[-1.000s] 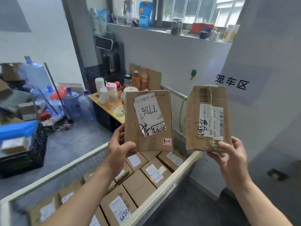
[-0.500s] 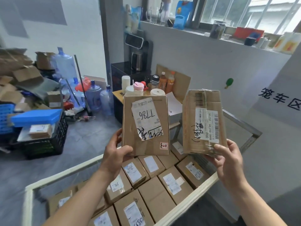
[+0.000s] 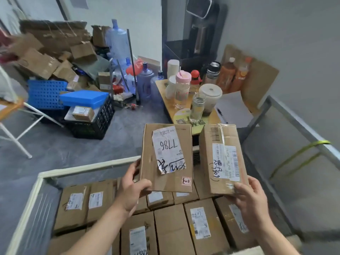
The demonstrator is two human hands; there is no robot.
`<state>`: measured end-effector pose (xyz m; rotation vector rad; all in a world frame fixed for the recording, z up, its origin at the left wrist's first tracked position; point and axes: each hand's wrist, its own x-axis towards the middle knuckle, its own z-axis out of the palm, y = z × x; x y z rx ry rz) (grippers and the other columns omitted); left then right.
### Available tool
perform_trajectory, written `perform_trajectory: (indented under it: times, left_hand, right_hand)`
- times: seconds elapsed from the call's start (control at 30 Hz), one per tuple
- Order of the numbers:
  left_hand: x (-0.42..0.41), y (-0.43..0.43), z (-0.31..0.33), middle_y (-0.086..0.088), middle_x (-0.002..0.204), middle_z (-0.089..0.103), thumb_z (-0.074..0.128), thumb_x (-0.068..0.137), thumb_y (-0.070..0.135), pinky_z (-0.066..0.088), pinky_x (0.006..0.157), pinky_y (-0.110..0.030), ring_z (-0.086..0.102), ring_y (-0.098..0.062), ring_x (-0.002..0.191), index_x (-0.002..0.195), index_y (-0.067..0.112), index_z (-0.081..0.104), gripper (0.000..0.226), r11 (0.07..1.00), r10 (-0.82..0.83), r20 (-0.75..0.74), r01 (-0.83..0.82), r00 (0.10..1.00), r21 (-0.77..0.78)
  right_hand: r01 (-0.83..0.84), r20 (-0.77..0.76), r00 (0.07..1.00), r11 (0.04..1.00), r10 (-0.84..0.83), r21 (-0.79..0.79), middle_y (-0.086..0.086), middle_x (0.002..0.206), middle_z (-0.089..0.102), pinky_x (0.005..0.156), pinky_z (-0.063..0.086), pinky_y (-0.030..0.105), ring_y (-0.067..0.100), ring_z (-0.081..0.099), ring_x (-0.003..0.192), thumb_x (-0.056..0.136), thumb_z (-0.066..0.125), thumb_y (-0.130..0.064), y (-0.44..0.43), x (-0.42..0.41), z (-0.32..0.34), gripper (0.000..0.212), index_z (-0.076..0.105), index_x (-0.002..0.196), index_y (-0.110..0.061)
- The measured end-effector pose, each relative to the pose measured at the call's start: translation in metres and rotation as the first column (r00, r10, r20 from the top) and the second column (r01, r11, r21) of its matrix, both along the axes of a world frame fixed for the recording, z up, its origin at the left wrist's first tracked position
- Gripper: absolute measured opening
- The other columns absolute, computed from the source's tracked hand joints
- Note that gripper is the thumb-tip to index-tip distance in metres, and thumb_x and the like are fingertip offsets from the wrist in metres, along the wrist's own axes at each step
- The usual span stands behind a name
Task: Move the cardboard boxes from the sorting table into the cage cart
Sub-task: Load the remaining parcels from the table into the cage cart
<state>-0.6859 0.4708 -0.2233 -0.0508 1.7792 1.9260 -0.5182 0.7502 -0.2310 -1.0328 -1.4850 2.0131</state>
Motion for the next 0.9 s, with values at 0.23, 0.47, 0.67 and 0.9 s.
perform_trajectory:
  times: [0.23, 0.47, 0.67, 0.9]
  left_hand:
    - [0.019, 0.048, -0.065, 0.002, 0.121, 0.067, 0.075, 0.049, 0.020, 0.058, 0.083, -0.043, 0.068, -0.025, 0.107, 0.126, 0.034, 0.059, 0.080, 0.992, 0.084, 0.140, -0.069, 0.987, -0.106]
    - [0.019, 0.081, -0.158, -0.006, 0.120, 0.067, 0.068, 0.062, 0.012, 0.061, 0.081, -0.050, 0.068, -0.032, 0.107, 0.124, 0.043, 0.056, 0.070, 0.978, 0.142, 0.287, -0.089, 0.947, -0.190]
    - [0.002, 0.108, -0.232, -0.002, 0.122, 0.065, 0.069, 0.067, 0.015, 0.060, 0.085, -0.048, 0.067, -0.028, 0.108, 0.135, 0.038, 0.048, 0.074, 0.969, 0.143, 0.356, -0.058, 0.924, -0.239]
    - [-0.016, 0.133, -0.274, 0.007, 0.118, 0.065, 0.068, 0.074, 0.011, 0.056, 0.093, -0.052, 0.066, -0.021, 0.106, 0.141, 0.037, 0.043, 0.076, 0.958, 0.171, 0.379, -0.063, 0.910, -0.281]
  right_hand:
    - [-0.117, 0.196, 0.973, 0.992, 0.125, -0.053, 0.014, 0.111, 0.073, 0.084, 0.059, 0.050, 0.033, 0.073, 0.100, 0.088, 0.071, -0.007, 0.066, -0.009, -0.086, 0.031, 0.057, 0.116, -0.010]
    - [-0.162, 0.324, 0.928, 0.982, 0.185, -0.098, 0.013, 0.113, 0.073, 0.088, 0.058, 0.057, 0.030, 0.074, 0.099, 0.085, 0.075, -0.014, 0.090, -0.033, -0.177, 0.038, 0.057, 0.118, -0.013]
    - [-0.184, 0.379, 0.900, 0.976, 0.216, -0.119, 0.011, 0.116, 0.072, 0.089, 0.058, 0.053, 0.029, 0.074, 0.100, 0.091, 0.069, -0.011, 0.106, -0.059, -0.250, 0.033, 0.056, 0.120, -0.015]
    - [-0.174, 0.392, 0.893, 0.974, 0.219, -0.148, 0.011, 0.117, 0.072, 0.090, 0.057, 0.053, 0.028, 0.072, 0.105, 0.092, 0.068, -0.012, 0.112, -0.086, -0.295, 0.031, 0.056, 0.120, -0.015]
